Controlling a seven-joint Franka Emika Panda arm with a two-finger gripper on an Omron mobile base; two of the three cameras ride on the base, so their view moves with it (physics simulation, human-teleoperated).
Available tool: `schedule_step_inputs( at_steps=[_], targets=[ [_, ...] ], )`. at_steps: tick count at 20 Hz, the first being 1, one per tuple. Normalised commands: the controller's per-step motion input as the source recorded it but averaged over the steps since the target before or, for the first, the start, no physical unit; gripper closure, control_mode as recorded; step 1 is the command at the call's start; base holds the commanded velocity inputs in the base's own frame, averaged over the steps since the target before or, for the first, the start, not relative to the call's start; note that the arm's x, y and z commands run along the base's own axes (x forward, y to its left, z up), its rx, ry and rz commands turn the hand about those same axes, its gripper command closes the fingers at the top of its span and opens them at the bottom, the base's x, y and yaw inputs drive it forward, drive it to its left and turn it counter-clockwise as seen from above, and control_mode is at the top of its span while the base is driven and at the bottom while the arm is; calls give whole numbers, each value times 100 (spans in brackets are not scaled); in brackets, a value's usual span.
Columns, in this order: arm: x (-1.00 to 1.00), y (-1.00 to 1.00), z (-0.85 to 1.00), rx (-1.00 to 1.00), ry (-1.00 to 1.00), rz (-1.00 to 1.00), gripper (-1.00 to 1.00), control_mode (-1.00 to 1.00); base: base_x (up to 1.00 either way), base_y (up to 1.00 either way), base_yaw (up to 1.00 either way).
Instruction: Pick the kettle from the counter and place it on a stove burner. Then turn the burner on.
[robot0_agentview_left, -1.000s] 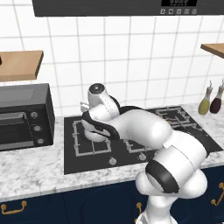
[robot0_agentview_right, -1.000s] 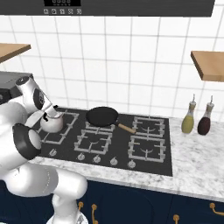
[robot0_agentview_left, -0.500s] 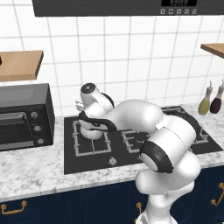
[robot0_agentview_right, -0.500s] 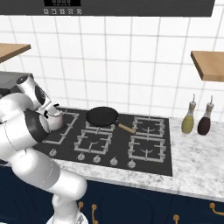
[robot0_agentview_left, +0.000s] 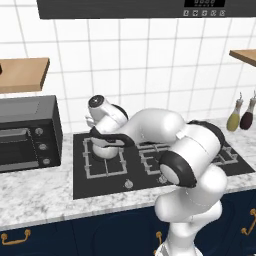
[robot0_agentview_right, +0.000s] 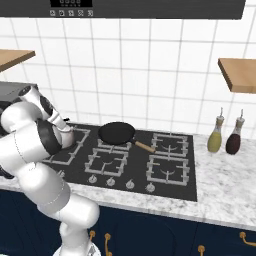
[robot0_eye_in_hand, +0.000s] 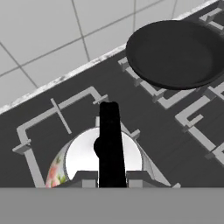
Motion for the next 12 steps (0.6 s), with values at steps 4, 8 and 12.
schedule_step_inputs(
  at_steps=[4,8,12],
  targets=[
    [0,0,0,-1,0,0,100,-100,0,0,0],
    [0,0,0,-2,0,0,-100,-100,0,0,0],
    [3,3,-2,-4,2,0,-100,-100,0,0,0]
  ],
)
